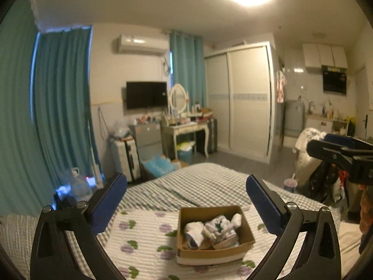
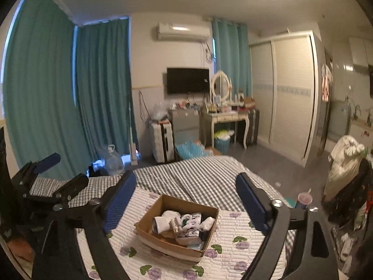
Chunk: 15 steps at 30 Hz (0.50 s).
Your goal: Organize soft objects
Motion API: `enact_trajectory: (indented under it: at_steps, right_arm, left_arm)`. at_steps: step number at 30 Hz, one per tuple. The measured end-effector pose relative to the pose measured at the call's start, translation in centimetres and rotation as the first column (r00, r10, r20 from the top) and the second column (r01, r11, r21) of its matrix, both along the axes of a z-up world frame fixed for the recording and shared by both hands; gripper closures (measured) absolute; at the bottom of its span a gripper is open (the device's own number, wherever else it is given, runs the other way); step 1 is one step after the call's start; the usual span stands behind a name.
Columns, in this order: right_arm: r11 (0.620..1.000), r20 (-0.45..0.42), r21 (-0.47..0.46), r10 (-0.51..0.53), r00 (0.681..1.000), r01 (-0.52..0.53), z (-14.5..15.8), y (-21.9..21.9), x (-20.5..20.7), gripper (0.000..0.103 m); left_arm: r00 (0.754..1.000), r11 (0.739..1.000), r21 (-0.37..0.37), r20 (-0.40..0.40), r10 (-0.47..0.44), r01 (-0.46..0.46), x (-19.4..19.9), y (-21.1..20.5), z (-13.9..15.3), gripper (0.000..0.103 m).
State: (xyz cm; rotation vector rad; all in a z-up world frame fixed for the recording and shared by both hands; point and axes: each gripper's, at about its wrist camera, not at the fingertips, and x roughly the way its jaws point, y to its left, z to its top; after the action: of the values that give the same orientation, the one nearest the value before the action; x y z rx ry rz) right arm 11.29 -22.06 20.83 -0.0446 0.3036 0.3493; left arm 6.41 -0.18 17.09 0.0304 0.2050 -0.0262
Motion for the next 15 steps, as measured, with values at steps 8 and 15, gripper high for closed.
enact_trajectory:
  at_steps: [8,15]
  right_arm:
    - [0.999,0.085,0.013,-0.032,0.996,0.031,-2.6,1.4,-6.6,0.0]
    - [0.995,0.008,0.051,-0.083,0.997,0.082,-10.7,3.2,-5.6,0.0]
  left_arm:
    - [0.998,0.999,0.04,0.064,-0.007,0.004,-5.0,0.7,-1.7,0.0]
    - [0.999,0.999,0.04,0.012,0.033,-0.034,-3.8,1.6,-8.4,0.0]
